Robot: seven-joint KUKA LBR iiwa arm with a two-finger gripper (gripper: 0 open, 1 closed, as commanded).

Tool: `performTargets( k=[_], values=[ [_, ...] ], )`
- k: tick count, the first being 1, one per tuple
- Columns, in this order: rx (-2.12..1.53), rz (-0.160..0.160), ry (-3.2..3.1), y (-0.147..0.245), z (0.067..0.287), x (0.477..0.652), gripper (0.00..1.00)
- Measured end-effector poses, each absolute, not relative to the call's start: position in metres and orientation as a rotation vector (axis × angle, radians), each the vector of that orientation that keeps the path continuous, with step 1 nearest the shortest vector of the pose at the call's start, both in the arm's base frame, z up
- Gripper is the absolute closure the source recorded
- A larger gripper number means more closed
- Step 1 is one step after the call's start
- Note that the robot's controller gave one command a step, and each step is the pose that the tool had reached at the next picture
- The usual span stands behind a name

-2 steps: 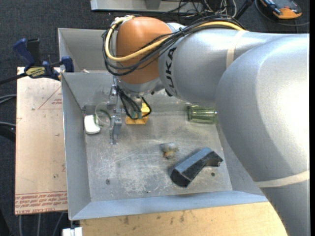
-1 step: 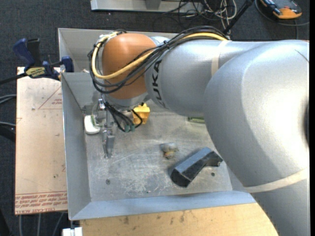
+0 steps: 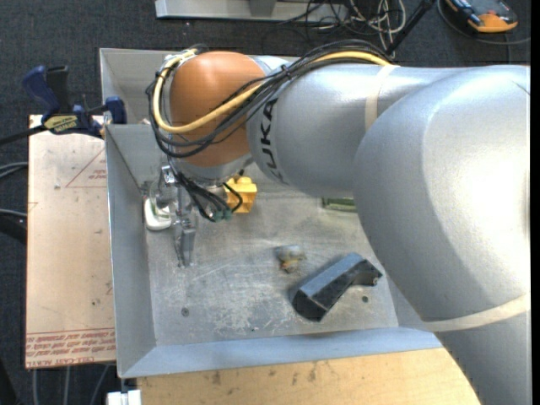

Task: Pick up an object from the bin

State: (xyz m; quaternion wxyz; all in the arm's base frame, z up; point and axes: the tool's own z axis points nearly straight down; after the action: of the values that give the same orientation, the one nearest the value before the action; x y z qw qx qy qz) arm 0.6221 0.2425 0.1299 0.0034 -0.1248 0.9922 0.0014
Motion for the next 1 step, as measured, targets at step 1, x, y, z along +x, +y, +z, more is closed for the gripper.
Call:
performTargets(
  k=[1],
  values=[
    [-0.231,0.004,3.130,0.2450,0.1073,0.6293,0.00]
  ],
)
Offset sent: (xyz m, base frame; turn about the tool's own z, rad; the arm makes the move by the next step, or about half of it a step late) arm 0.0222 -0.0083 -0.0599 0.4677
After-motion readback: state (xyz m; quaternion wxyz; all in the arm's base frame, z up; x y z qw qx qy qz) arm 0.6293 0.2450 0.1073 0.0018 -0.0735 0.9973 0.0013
